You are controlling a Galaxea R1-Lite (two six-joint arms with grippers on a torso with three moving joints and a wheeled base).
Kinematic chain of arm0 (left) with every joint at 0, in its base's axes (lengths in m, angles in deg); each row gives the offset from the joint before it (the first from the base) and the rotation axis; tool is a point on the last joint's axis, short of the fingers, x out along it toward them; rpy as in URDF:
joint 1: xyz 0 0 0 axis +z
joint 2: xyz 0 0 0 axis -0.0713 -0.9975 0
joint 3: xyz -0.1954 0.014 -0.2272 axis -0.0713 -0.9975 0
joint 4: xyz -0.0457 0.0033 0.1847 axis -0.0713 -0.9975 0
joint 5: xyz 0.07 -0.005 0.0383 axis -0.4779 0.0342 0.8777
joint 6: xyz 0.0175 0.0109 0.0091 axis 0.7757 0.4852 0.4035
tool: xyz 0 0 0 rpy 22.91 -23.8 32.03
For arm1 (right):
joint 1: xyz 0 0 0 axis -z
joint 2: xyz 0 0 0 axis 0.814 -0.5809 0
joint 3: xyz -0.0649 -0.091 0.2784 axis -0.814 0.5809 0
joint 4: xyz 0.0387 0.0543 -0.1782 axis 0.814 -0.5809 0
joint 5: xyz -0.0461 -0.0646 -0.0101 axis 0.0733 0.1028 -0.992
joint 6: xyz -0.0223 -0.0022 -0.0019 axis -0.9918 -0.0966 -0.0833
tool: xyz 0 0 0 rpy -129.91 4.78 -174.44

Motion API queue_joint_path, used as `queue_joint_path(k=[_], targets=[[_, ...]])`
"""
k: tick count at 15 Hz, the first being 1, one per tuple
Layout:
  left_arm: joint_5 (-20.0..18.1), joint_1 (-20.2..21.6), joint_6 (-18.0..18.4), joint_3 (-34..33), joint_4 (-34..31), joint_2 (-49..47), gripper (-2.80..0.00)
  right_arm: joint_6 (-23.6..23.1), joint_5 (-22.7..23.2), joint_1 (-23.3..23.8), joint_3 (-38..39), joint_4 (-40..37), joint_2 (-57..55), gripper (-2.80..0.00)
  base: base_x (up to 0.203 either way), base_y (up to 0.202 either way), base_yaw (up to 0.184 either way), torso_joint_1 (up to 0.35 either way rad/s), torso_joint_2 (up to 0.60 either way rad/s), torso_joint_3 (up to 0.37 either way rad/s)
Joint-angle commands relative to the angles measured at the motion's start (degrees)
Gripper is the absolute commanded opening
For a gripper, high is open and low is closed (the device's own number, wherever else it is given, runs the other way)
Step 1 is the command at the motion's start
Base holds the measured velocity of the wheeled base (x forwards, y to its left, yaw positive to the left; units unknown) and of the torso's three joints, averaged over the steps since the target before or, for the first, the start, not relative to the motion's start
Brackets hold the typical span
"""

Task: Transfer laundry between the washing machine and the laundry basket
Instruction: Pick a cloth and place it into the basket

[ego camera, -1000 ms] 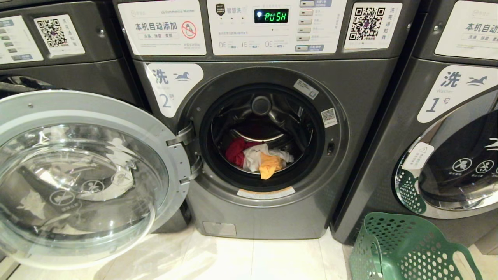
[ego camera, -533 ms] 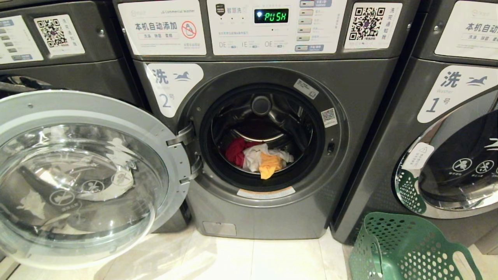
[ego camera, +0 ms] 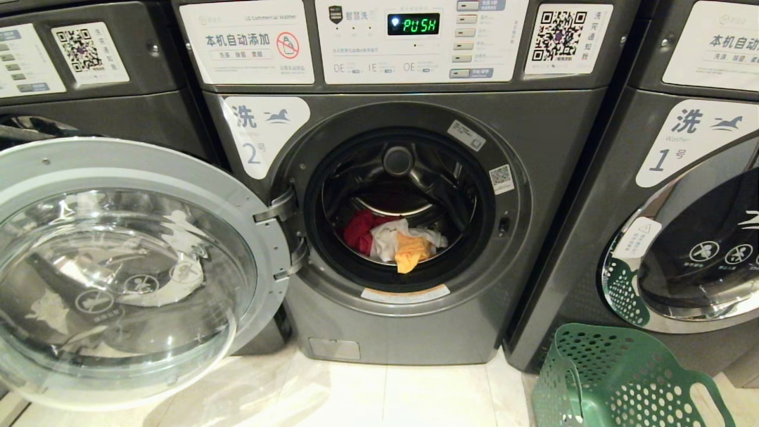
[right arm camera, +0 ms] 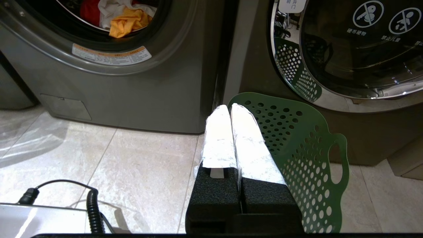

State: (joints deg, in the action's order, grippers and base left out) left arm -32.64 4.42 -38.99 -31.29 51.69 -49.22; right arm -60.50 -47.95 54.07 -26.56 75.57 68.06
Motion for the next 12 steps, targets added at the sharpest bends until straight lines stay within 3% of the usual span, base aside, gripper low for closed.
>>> queue_joint_path(k=[1,12], targets=[[0.0,0.02,0.02,0.06,0.03,0.06,-2.8,-0.06,0.04,-0.02,0.0,-0.08,-0.01,-2.8,0.0,0.0,0.0,0.0,0.0,0.0],[0.0,0.02,-0.33,0.06,0.06,0.06,-2.8,-0.06,0.04,-0.02,0.0,-0.08,-0.01,-2.8,0.0,0.0,0.0,0.0,0.0,0.0]])
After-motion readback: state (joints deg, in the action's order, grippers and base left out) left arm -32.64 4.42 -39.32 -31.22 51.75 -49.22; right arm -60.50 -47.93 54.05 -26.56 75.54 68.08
